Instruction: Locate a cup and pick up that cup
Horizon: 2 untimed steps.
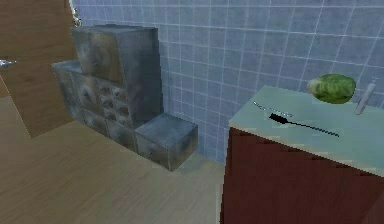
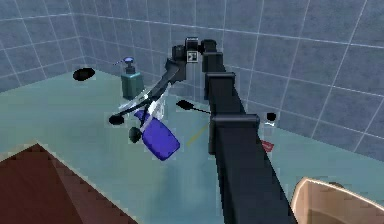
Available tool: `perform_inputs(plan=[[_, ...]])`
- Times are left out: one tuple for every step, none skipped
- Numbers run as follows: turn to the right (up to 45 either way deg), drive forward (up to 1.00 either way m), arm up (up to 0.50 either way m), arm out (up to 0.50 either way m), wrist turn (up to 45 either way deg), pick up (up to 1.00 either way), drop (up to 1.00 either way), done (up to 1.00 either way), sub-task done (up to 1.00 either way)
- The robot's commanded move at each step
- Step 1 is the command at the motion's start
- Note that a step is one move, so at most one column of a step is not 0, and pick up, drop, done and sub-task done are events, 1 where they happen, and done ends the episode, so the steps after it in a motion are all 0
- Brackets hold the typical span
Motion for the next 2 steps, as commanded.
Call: perform_inputs(plan=[[0.0, 0.0, 0.0, 0.0, 45.0, 0.0, 0.0, 0.0, 0.0], [0.0, 0.0, 0.0, 0.0, 45.0, 0.0, 0.0, 0.0, 0.0]])
